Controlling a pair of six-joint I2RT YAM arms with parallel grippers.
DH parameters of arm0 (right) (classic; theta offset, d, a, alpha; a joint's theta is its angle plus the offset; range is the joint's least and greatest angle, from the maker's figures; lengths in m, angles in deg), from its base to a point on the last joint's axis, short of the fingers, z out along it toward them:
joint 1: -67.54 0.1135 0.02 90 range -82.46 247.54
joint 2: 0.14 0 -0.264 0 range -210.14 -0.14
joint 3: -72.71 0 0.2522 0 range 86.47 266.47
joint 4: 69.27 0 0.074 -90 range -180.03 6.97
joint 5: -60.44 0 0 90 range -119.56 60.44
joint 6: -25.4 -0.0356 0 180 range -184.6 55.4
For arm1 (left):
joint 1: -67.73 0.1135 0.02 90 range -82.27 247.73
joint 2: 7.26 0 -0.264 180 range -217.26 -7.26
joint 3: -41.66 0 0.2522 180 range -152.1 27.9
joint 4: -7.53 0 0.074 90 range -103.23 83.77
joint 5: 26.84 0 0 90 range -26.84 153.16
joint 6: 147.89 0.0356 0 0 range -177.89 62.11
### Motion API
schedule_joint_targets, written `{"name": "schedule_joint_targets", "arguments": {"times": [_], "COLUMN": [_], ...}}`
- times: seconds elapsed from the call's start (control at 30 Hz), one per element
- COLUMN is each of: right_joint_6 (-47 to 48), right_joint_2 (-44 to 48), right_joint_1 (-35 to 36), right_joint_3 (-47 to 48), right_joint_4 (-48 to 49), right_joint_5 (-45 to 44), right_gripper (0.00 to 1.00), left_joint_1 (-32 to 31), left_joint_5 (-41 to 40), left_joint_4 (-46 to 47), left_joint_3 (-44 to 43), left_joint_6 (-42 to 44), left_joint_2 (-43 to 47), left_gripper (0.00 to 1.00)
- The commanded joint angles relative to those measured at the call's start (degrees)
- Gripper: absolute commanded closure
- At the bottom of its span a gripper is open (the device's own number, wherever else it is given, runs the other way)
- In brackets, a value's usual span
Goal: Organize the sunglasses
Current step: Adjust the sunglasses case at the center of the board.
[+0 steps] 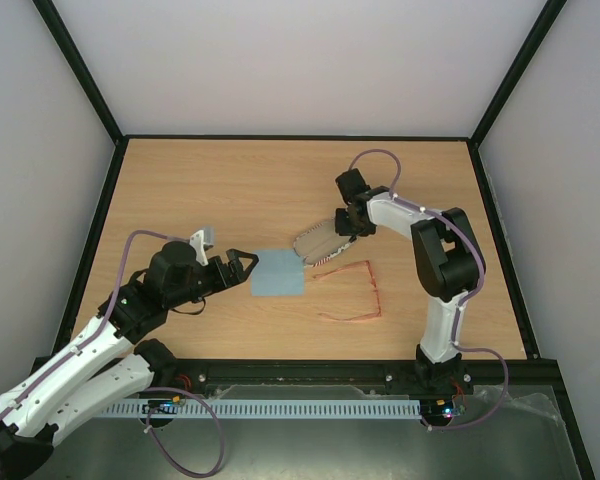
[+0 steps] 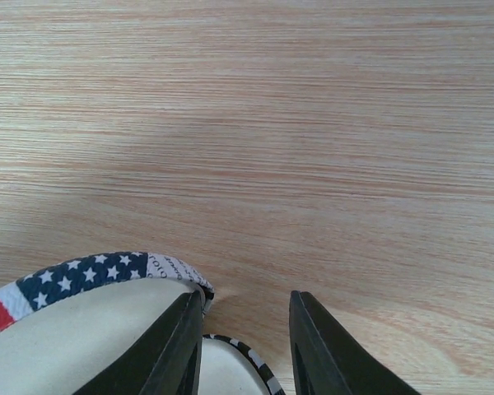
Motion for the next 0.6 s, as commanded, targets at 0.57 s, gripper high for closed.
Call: {"name": "schedule_joint_targets", "arguments": {"times": [0.57], "right_joint_6": [-1.6], "right_joint_2": [10.3], "right_joint_1": [-0.3], "right_joint_3": [-8.9], "right_joint_4": [-0.5], "right_joint_5": [0.3], "right_gripper": [0.67], "left_joint_1": [0.2], "left_joint_5": [1.1], "left_joint_4": [1.1], "left_joint_3": [-1.6], "left_joint_6": [0.7], "left_joint_2": [-2.4], "left_gripper": [0.01]}}
